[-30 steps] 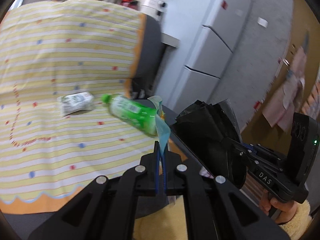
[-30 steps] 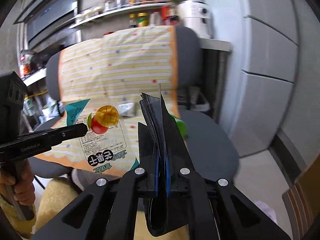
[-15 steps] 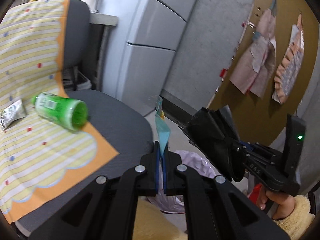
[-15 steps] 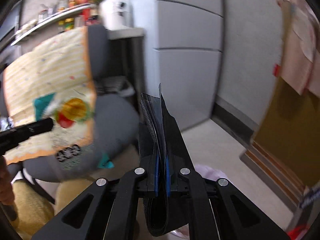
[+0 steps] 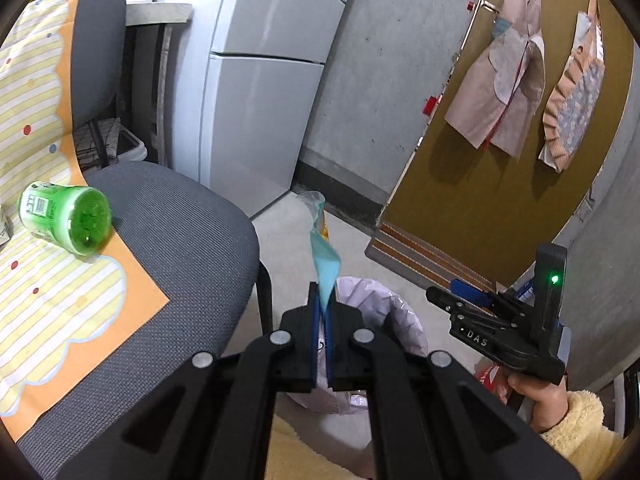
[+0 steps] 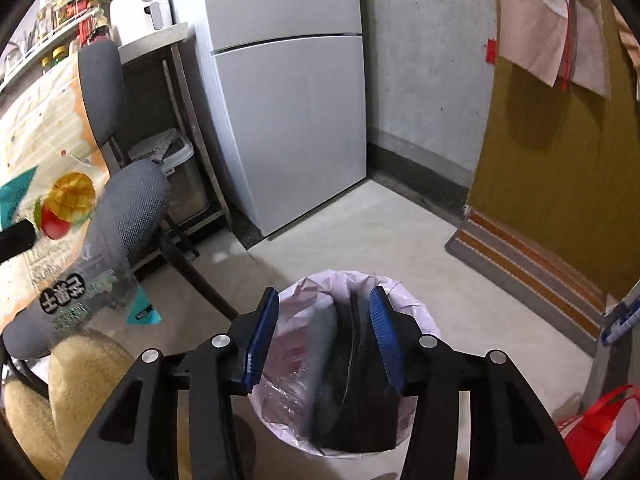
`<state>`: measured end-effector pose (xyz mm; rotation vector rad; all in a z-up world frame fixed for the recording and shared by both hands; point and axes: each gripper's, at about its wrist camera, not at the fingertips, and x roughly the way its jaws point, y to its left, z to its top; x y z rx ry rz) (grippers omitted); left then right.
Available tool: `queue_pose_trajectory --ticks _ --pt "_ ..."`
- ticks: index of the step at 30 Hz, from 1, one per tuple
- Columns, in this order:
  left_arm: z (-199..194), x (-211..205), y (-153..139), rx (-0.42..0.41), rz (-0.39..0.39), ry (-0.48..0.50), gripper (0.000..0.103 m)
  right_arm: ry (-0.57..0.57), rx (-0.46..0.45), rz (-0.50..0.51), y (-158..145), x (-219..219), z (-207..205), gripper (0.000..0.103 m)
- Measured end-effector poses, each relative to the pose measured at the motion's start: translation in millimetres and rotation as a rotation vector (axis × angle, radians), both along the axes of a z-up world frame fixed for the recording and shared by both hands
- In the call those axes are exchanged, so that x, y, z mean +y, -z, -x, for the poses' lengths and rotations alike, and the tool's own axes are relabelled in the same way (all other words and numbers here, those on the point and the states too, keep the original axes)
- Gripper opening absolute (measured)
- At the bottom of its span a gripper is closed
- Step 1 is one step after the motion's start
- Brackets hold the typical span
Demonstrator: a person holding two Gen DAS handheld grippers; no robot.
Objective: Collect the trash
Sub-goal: 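Open the right gripper over the bin to drop the black pouch, then open the left gripper over the bin to drop the snack wrapper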
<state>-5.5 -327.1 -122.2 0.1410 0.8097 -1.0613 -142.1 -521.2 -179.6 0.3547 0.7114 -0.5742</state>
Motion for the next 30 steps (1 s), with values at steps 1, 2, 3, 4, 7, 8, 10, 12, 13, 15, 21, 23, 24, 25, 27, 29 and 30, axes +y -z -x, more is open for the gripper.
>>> queue_pose_trajectory --ticks 1,2,3,4,7,8,10,12,13,15,21,23,24,25,27,29,30 --pt "0 -2 1 0.003 -0.005 0.002 0.0 0.001 -0.005 -0.001 -1 -1 0 0.049" --pt "0 -3 2 0.005 -0.008 0.004 0.0 0.002 -0.008 0.001 -2 0 1 0.049" --pt "0 -4 4 0.006 -0.013 0.006 0.0 0.001 -0.011 0.001 -3 -1 2 0.049" --pt "0 -4 5 0.007 -0.016 0.007 0.0 0.002 -0.015 0.001 -5 -1 3 0.049" --pt "2 -8 9 0.01 -0.026 0.016 0.0 0.003 -0.039 -0.014 -9 -3 6 0.049" --pt "3 -11 11 0.014 -0.029 0.024 0.0 0.004 -0.042 -0.012 -10 -4 7 0.049" --pt "5 -16 15 0.021 -0.035 0.037 0.0 0.007 -0.053 -0.003 -14 -4 9 0.049" --pt "8 -26 21 0.025 -0.043 0.061 0.0 0.013 -0.067 0.004 -18 -2 11 0.049" --pt "9 -32 24 0.022 -0.046 0.069 0.0 0.018 -0.074 0.009 -20 -3 13 0.049" --pt "15 -46 29 0.004 -0.048 0.099 0.0 0.027 -0.085 0.02 -23 -4 16 0.049" --pt "32 -93 53 -0.042 -0.053 0.174 0.001 0.071 -0.096 0.041 -28 -17 34 0.049" --pt "36 -108 66 -0.033 -0.063 0.194 0.001 0.088 -0.096 0.03 -27 -24 39 0.049" --pt "38 -115 72 -0.031 -0.071 0.202 0.001 0.094 -0.095 0.028 -26 -25 41 0.049" --pt "39 -119 76 -0.033 -0.078 0.206 0.001 0.101 -0.093 0.026 -25 -28 43 0.049" --pt "42 -129 86 -0.045 -0.087 0.213 0.001 0.11 -0.088 0.022 -23 -31 46 0.049" --pt "43 -136 93 -0.05 -0.09 0.202 0.006 0.117 -0.081 0.013 -19 -34 47 0.049" --pt "42 -138 97 -0.04 -0.094 0.198 0.014 0.119 -0.078 0.009 -18 -35 47 0.05"
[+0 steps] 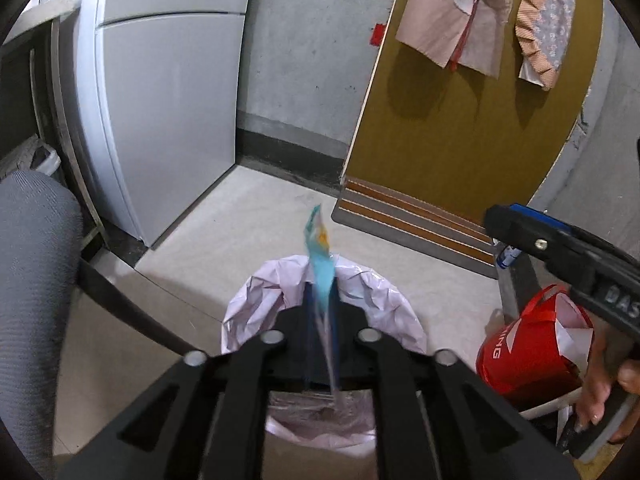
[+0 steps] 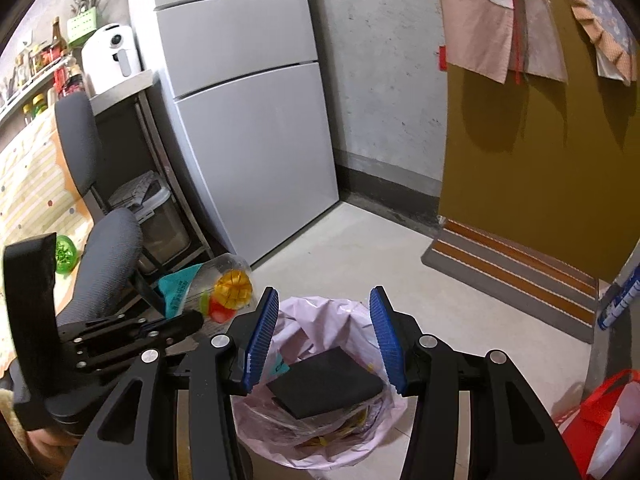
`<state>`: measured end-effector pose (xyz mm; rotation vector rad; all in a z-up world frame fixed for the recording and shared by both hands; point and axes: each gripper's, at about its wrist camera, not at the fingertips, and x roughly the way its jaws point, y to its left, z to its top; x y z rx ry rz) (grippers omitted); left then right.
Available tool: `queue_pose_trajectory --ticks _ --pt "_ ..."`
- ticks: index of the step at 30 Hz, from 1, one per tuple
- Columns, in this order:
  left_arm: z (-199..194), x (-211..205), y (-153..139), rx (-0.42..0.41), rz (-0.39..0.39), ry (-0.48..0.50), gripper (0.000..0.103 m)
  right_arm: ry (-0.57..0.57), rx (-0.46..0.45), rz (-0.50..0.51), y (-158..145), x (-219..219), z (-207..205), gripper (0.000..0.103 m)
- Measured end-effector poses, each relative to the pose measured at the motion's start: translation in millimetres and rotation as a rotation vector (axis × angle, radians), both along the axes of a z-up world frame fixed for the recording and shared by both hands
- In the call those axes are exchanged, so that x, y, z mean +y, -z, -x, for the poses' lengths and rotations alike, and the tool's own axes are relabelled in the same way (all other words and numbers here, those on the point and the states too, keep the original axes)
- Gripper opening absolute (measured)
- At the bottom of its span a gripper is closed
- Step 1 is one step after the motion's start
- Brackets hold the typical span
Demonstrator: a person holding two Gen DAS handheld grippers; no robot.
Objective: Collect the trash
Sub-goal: 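Open the left gripper over the bin to drop the snack wrapper, then move both grippers back to the chair toward the carton and bottle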
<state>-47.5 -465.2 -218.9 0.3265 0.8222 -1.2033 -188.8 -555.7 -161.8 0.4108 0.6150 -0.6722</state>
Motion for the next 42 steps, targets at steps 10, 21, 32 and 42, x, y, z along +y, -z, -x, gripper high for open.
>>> queue_pose_trajectory --ticks 10,21,32,42 --pt "-20 22 1 -0.006 -0.024 -0.085 0.035 -0.014 0.016 -0.009 5 8 -8 0.05" --pt "-45 107 -40 -0.072 0.002 -0.253 0.039 -0.113 -0.02 -0.004 -14 41 -37 0.051" --pt "-76 214 -74 -0.114 0.025 -0.487 0.052 -0.417 -0.047 0.02 -42 110 -118 0.056" --pt "-134 311 -92 -0.139 -0.017 -0.736 0.064 -0.694 -0.041 0.105 -68 185 -199 0.072"
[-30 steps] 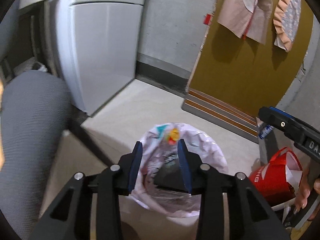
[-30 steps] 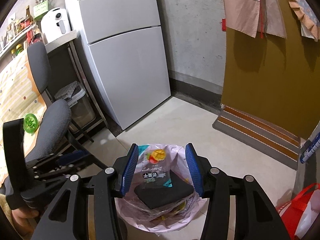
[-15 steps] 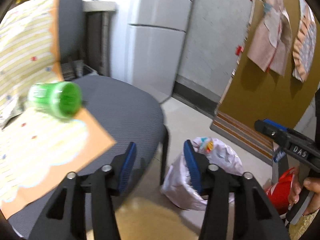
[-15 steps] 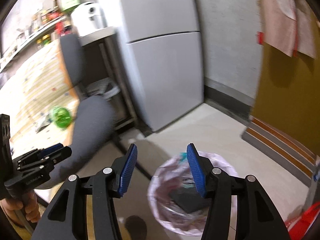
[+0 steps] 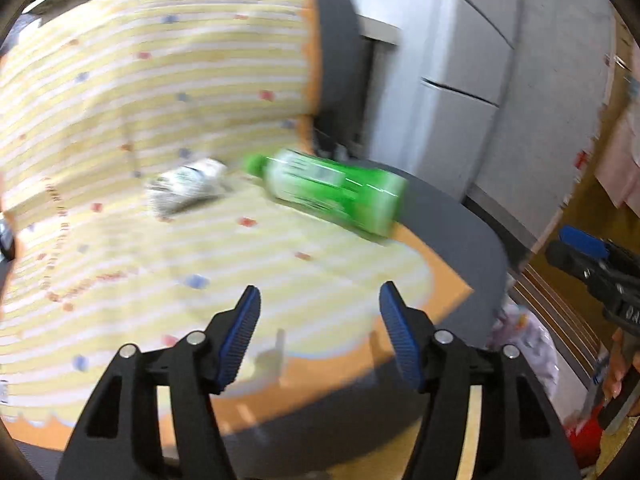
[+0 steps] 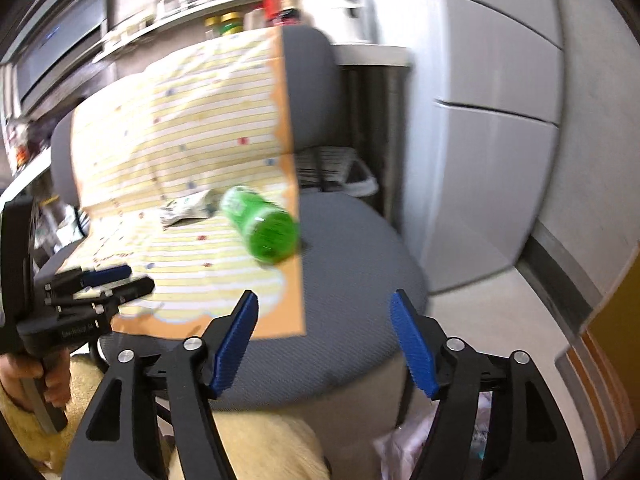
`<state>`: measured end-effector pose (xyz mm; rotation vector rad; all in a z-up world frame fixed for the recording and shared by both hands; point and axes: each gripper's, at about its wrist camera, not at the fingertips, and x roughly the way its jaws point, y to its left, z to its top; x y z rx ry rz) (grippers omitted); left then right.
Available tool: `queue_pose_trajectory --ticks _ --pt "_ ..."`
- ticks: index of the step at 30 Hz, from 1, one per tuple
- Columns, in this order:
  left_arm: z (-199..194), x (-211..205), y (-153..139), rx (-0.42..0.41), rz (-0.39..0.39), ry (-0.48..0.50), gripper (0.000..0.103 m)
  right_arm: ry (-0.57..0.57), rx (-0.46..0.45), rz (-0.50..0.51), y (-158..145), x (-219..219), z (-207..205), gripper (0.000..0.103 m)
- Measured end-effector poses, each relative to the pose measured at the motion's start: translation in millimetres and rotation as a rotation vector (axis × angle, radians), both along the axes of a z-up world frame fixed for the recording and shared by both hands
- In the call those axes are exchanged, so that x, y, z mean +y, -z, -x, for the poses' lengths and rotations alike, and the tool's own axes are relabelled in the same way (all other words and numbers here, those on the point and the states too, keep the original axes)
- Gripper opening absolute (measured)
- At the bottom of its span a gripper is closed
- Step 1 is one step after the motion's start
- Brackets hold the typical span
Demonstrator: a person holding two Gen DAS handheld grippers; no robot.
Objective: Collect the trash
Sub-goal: 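Move both grippers back to the chair toward the carton and bottle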
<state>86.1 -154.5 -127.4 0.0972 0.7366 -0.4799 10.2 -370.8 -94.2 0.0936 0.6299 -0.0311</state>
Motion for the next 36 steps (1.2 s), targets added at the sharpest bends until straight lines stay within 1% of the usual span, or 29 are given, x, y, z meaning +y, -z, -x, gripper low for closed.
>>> queue_pose_trajectory --ticks 2,4,6,10,13,16,20,23,27,28,31,33,36 --pt "-16 17 -7 -0.022 -0.021 -0.055 0.071 -0.04 0.0 0.011 -3 13 -17 0.074" --pt "-30 28 -12 -0.038 -0.042 -0.088 0.076 -0.066 -0.003 0.02 -6 23 -31 0.076" --pt "-47 38 -17 -0.062 -0.081 -0.129 0.076 -0.092 -0.005 0.029 -8 33 -47 0.077" --pt "-80 51 -19 -0.083 -0.127 -0.175 0.076 -0.131 -0.001 0.027 -9 50 -83 0.078" --pt "-107 51 -9 -0.064 -0.181 -0.198 0.08 -0.15 -0.002 0.013 -7 60 -104 0.078" --pt "-139 50 10 -0.001 -0.236 -0.234 0.081 -0.165 -0.001 0.006 -5 68 -123 0.078" --pt "-167 43 30 0.057 -0.258 -0.215 0.081 -0.166 0.002 0.001 -2 70 -143 0.079" --pt "-184 37 43 0.079 -0.279 -0.203 0.081 -0.156 0.005 -0.002 1 67 -155 0.079" --pt "-201 31 51 0.119 -0.288 -0.184 0.081 -0.138 0.007 -0.018 3 59 -166 0.079" --pt "-203 29 52 0.12 -0.296 -0.181 0.081 -0.134 0.007 -0.022 3 57 -168 0.079" --pt "-208 21 51 0.086 -0.322 -0.159 0.081 -0.127 0.006 -0.027 4 54 -172 0.079" --pt "-210 13 50 0.053 -0.359 -0.14 0.081 -0.126 0.003 -0.029 4 52 -173 0.079" --pt "-212 4 51 0.038 -0.395 -0.11 0.083 -0.126 0.003 -0.03 5 51 -174 0.079"
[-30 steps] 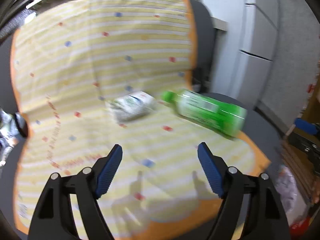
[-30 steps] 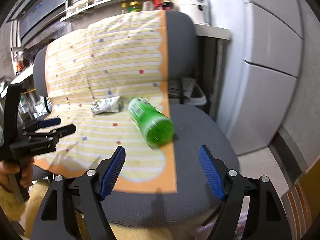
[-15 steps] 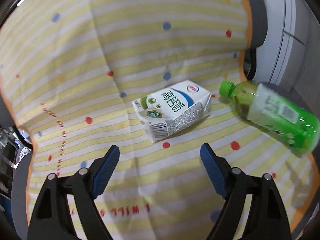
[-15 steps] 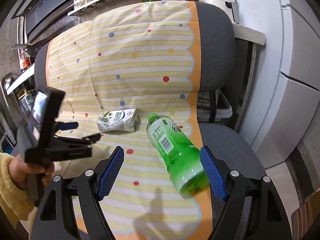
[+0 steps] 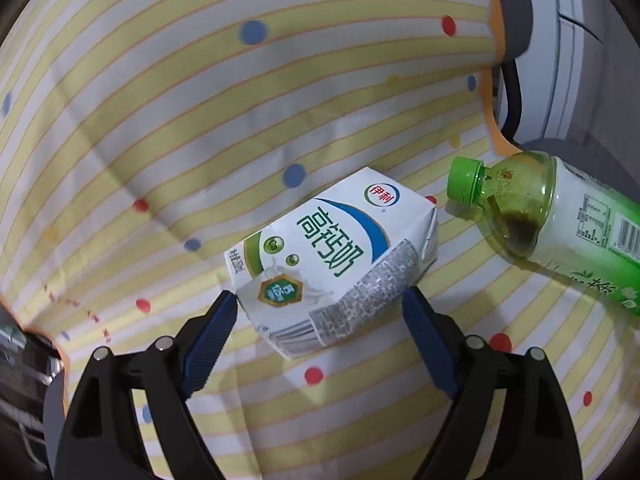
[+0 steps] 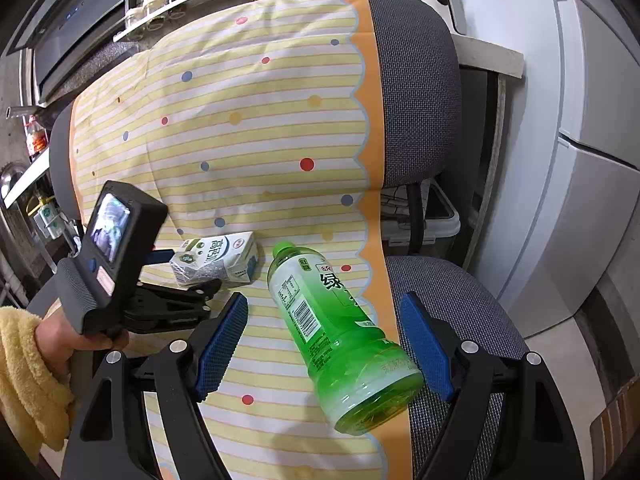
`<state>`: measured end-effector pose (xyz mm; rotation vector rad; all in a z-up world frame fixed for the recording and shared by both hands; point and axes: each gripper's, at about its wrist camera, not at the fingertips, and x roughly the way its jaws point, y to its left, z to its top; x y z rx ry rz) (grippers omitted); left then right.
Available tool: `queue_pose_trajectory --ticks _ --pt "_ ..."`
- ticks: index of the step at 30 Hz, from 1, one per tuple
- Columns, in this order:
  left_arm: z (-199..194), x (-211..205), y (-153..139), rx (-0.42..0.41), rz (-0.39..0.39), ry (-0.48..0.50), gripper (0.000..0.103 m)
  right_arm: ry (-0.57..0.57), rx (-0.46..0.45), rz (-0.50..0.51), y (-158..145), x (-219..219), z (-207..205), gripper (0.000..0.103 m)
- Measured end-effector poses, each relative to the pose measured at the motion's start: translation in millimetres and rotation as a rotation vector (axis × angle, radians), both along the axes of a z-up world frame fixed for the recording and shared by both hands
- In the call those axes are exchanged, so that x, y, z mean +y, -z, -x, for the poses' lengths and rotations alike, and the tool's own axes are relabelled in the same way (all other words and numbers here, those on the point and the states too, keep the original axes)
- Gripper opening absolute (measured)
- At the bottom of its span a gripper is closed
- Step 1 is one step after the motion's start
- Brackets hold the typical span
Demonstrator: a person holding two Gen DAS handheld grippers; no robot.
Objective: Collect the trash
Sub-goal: 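Move both grippers back to the chair toward the carton and bottle, then grasp the green tea bottle with the right gripper while the left approaches the carton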
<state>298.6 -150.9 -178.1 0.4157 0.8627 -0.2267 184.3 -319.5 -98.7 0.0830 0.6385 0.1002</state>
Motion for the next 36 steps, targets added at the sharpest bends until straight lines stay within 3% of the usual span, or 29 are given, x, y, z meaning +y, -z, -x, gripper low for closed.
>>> queue_pose_trajectory --ticks 4,6,7,8,11,16,20,23,27,31,34,35,36 --pt "-3 -10 0 -0.01 -0.016 0.029 0.084 0.002 0.006 -0.01 3 -1 -1 0.079" --pt "-1 -13 -5 -0.023 -0.002 0.029 0.08 0.004 0.003 -0.013 3 -1 1 0.079" --pt "1 -11 -9 -0.033 0.012 0.014 0.06 0.005 0.001 -0.014 2 -2 2 0.079" --pt "1 -9 -12 -0.038 0.03 -0.005 0.054 0.007 -0.001 -0.015 2 -3 3 0.079" --pt "3 12 -23 -0.034 0.137 -0.051 0.045 0.013 -0.006 -0.02 0 -5 5 0.079" --pt "-5 19 -24 -0.035 0.138 -0.056 0.039 0.017 0.003 -0.036 3 -6 6 0.079" --pt "2 28 -33 0.01 0.248 -0.024 0.029 0.01 0.02 -0.025 7 -6 5 0.079" --pt "19 31 -39 0.012 0.263 -0.015 0.029 -0.014 0.055 -0.005 16 -5 -5 0.084" --pt "28 48 -36 0.064 0.337 -0.05 0.029 -0.036 0.118 0.053 30 -1 -23 0.084" --pt "53 60 -40 0.061 0.353 -0.069 0.029 -0.064 0.164 0.151 39 10 -33 0.083" --pt "72 64 -46 0.059 0.362 -0.088 0.029 -0.054 0.184 0.214 40 17 -27 0.071" --pt "80 64 -48 0.054 0.363 -0.094 0.029 -0.046 0.182 0.217 39 18 -22 0.06" --pt "84 64 -49 0.052 0.366 -0.1 0.029 -0.039 0.184 0.21 37 18 -16 0.059"
